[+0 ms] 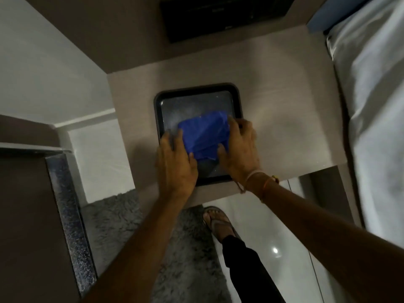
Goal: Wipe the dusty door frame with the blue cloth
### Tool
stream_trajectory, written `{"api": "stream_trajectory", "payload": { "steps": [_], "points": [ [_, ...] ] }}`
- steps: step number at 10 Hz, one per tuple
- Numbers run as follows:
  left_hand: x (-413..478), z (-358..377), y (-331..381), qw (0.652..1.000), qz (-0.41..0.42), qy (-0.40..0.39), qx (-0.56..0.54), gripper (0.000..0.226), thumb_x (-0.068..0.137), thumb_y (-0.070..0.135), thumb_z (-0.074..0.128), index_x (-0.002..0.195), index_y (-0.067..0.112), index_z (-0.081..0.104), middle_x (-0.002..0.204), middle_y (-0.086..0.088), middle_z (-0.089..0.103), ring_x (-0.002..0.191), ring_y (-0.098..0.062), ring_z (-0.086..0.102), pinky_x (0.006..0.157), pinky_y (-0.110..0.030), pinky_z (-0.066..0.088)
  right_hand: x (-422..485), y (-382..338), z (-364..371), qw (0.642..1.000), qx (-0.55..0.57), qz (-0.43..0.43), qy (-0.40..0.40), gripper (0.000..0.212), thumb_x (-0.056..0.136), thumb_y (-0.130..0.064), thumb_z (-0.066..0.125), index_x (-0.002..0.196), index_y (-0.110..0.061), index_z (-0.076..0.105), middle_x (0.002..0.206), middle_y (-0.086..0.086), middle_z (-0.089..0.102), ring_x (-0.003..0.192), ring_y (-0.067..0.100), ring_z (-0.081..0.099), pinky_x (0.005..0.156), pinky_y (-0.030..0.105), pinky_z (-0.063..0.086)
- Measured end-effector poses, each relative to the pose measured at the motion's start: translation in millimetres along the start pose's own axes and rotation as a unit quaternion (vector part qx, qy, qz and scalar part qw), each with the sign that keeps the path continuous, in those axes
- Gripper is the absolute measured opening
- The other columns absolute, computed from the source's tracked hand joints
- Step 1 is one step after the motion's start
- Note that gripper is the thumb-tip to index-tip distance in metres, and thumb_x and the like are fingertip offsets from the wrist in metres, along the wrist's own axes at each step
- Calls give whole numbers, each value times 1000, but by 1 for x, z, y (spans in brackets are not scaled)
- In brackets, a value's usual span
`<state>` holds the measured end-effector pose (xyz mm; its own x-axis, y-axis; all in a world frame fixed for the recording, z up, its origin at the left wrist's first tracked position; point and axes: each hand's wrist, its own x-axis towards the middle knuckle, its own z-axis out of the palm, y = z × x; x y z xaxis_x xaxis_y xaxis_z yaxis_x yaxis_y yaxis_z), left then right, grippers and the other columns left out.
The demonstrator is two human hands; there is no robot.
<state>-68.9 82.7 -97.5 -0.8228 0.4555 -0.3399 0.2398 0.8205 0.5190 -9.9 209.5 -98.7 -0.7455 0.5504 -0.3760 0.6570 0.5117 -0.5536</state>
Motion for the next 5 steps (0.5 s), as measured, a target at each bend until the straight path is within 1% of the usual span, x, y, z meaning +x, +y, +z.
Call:
{"api": "stream_trajectory", "payload": {
  "steps": [1,2,3,4,5],
  "points": [
    [-11,2,-9,983,116,-39,136,60,85,19,55,140,11,32,148,-17,30,131,-33,34,103,-47,37,-12,7,7,981,-144,-105,-72,68,86,-14,57,145,-15,24,154,17,17,133,36,26,104,50,37],
    [-15,2,-16,960,131,-131,209,70,87,25,54,146,16,17,158,-9,9,141,-29,15,112,-45,23,-18,12,12,962,-214,-117,-126,75,88,-16,53,149,-19,8,159,11,0,136,36,19,106,49,34],
    [-14,-4,-14,949,119,-165,241,76,88,28,52,147,19,6,159,-5,-4,144,-30,3,117,-48,11,-16,3,10,961,-213,-99,-147,76,89,-17,52,149,-19,5,158,12,-3,136,41,18,107,48,36],
    [-12,-10,-2,945,84,-192,252,77,88,31,53,147,19,4,159,-5,-8,145,-30,-4,119,-49,6,-15,-6,10,961,-205,-72,-174,74,90,-19,52,149,-19,7,158,12,-4,138,45,13,109,49,32],
    [-24,-20,7,957,46,-179,223,72,91,33,47,147,16,5,159,-7,-7,145,-28,-5,119,-47,6,-25,-11,3,955,-221,-70,-187,78,89,-22,53,149,-18,4,158,13,-5,140,43,10,111,50,29]
  ]
}}
